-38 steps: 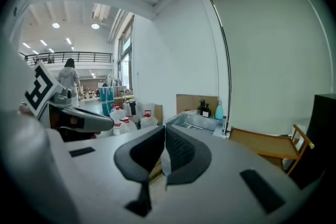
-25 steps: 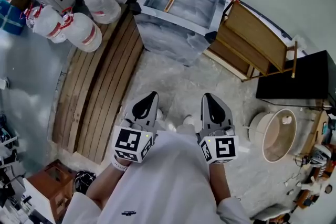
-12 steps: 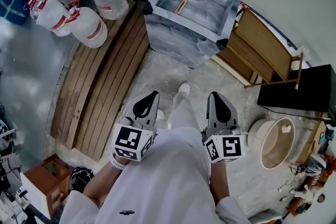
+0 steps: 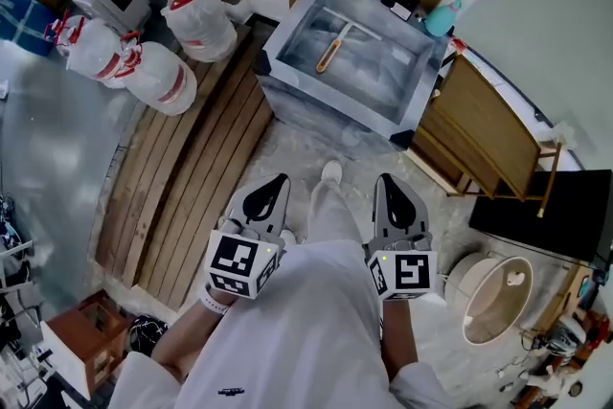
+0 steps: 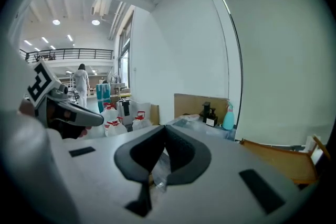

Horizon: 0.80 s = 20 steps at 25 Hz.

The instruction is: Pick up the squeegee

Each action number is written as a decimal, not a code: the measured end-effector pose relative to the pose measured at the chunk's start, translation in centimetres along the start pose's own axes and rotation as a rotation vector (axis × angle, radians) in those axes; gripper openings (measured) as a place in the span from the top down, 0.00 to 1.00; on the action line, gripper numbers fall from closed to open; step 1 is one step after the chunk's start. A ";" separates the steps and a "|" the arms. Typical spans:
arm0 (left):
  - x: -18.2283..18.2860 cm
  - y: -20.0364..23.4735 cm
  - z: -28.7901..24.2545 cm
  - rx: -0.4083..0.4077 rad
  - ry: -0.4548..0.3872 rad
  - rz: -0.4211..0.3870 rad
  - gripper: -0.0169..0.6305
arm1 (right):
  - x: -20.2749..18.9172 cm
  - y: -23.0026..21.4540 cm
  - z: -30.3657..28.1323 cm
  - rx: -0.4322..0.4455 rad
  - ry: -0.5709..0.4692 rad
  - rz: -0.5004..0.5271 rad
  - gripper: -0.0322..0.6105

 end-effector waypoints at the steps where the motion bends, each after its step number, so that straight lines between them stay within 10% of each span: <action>1: 0.9 0.2 -1.6 0.006 0.002 0.003 0.98 | 0.6 -1.3 -1.4 0.003 -0.003 -0.010 0.94; 20: 9.6 4.4 -18.6 0.027 0.046 -0.010 0.98 | 4.3 -12.2 -16.6 0.066 0.012 -0.088 0.94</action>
Point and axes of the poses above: the fingertips, and each gripper's own axes: z backward along the fingers, y to its left, x out of its top, the point moved 5 cm from there along z, backward along the fingers, and after that the axes turned 3 degrees about -y, right-handed, at the moved point
